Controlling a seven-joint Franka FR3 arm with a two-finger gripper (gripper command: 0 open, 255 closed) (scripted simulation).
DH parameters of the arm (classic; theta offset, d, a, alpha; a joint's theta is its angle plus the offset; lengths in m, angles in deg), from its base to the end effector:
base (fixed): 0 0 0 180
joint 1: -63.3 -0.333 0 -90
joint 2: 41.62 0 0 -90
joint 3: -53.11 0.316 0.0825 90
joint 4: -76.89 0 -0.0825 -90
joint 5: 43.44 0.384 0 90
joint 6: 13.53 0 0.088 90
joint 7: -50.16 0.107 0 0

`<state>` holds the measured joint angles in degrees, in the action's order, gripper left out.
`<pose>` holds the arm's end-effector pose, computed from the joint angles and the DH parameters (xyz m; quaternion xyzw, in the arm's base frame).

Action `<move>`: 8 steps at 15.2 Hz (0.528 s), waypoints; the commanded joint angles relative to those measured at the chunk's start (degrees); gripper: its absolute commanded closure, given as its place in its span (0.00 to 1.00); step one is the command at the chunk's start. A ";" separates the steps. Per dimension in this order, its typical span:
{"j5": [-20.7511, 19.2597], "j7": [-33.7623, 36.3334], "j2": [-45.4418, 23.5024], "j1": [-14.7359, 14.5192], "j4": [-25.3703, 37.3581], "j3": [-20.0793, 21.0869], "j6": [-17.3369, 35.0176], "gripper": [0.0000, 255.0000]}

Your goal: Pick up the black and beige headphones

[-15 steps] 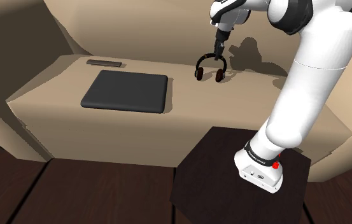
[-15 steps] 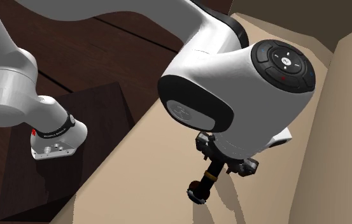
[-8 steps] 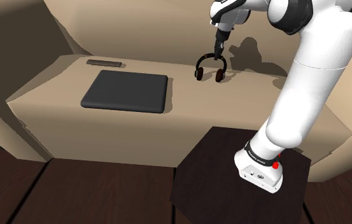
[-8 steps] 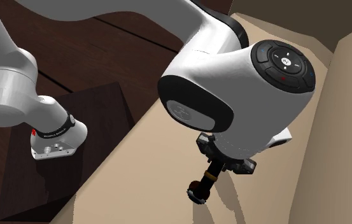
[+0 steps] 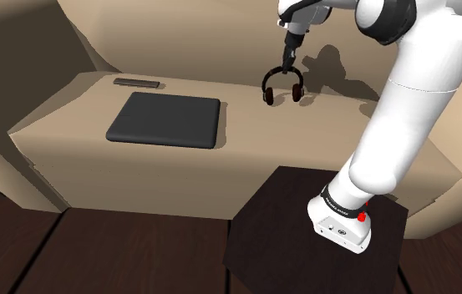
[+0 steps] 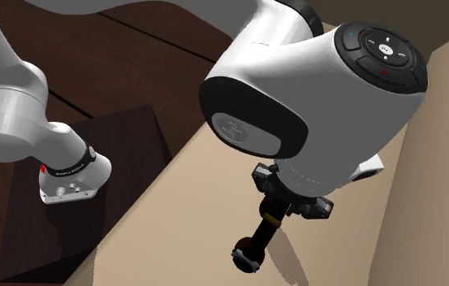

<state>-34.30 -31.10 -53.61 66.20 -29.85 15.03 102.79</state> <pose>0.4731 -0.3743 0.4272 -0.9487 -0.3162 -0.0079 0.0009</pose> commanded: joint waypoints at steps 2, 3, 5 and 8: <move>-0.74 0.53 0.93 -0.19 1.42 -0.19 -2.10 1.00; -0.94 0.67 1.16 -0.23 1.95 -0.24 -2.80 1.00; -1.30 0.93 1.59 -0.29 3.04 -0.33 -4.22 1.00; -1.75 1.26 2.14 -0.35 4.78 -0.44 -6.37 1.00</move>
<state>-35.88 -29.94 -51.67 65.89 -25.52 14.62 97.01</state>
